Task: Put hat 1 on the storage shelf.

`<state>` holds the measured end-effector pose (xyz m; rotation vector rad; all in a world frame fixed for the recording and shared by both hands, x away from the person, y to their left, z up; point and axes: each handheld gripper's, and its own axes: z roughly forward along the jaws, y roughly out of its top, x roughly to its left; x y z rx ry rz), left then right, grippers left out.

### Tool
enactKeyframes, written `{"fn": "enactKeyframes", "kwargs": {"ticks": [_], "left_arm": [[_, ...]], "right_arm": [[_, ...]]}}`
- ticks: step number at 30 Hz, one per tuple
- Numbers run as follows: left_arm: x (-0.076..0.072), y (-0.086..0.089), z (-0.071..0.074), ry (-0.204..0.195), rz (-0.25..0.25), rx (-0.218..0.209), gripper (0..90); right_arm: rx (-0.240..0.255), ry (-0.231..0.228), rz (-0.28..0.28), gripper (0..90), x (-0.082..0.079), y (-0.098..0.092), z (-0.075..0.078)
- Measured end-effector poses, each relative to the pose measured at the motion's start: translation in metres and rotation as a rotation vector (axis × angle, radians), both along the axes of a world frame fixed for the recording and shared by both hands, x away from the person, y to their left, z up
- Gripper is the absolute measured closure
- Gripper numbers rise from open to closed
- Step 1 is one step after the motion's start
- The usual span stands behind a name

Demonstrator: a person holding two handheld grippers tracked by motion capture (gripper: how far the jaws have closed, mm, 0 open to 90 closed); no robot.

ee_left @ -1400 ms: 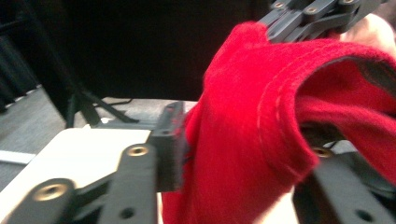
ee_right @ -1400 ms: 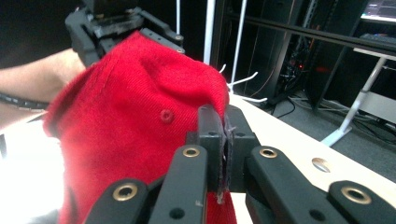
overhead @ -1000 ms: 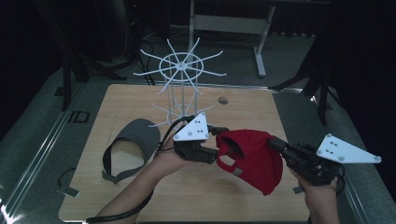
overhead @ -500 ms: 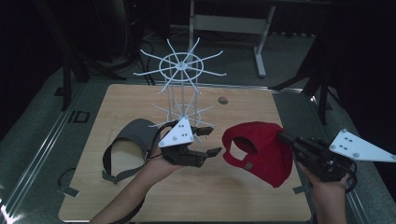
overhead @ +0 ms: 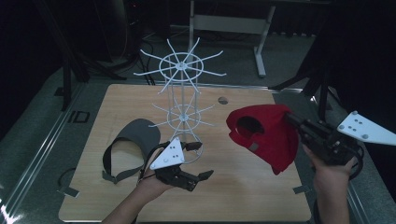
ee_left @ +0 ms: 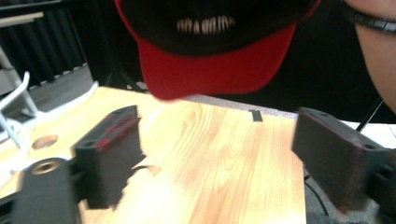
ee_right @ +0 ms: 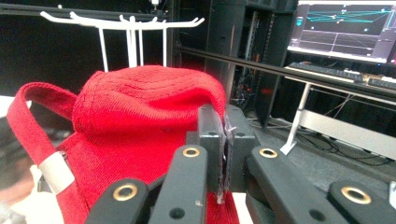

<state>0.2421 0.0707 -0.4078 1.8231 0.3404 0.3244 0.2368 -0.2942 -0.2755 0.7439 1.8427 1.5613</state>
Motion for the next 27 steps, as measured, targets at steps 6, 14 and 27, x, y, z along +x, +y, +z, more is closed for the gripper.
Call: {"fn": "enactKeyframes", "kwargs": {"ticks": [6, 14, 27], "left_arm": [[-0.004, 0.006, -0.017, 0.034, -0.066, -0.028, 15.2], [-0.012, 0.018, -0.057, 0.105, -0.059, 0.0, 15.2], [-0.018, 0.035, -0.114, 0.17, 0.016, 0.051, 15.2]], "right_arm": [[0.004, -0.009, -0.013, 87.8, 0.006, 0.002, 0.009], [0.023, -0.013, -0.042, 87.8, 0.016, 0.002, 0.021], [0.047, -0.03, -0.081, 87.7, 0.032, 0.005, 0.041]]}}
